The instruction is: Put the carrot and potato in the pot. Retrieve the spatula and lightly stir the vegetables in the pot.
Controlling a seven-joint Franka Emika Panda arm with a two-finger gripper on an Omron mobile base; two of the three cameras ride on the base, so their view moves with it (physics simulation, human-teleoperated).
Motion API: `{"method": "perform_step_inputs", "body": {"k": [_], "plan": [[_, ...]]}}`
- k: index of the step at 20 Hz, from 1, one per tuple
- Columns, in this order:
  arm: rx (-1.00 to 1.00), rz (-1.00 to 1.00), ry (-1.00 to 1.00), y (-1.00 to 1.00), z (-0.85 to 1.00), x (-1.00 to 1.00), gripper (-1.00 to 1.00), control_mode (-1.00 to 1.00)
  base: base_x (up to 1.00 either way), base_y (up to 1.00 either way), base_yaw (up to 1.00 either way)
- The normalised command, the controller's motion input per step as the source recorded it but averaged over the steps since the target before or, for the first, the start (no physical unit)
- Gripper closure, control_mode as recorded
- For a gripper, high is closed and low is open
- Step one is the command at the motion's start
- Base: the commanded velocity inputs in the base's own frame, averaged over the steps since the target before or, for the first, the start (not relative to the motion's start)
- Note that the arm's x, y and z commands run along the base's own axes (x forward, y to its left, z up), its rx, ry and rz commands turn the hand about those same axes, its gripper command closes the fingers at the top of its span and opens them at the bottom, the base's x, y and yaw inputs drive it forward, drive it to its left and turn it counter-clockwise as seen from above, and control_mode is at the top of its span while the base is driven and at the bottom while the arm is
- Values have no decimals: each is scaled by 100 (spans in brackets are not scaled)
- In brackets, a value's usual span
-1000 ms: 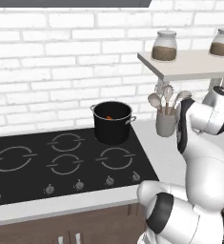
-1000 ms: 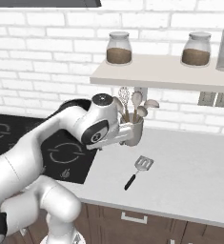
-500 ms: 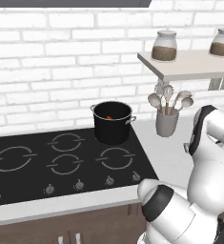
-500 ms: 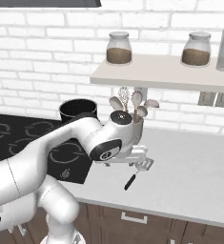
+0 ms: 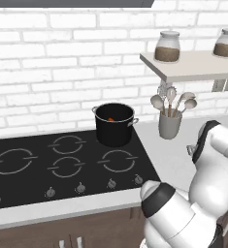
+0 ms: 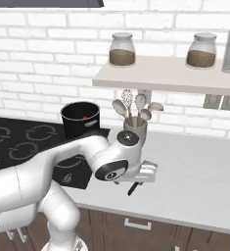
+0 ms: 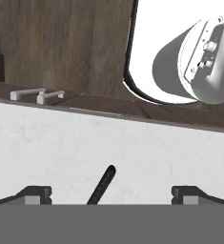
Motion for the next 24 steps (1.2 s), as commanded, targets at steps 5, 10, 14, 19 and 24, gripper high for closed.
{"method": "perform_step_inputs", "body": {"k": [5, 10, 14, 19, 24], "plan": [[6, -35, 4, 42, -40, 28, -100, -100, 0, 0, 0], [5, -35, 7, 36, -40, 30, -100, -100, 0, 0, 0], [2, -36, 5, 26, -37, 23, -100, -100, 0, 0, 0], [0, -37, 4, 16, -23, 56, -100, -100, 0, 0, 0], [1, -38, 9, 1, -33, 50, -100, -100, 0, 0, 0]]}}
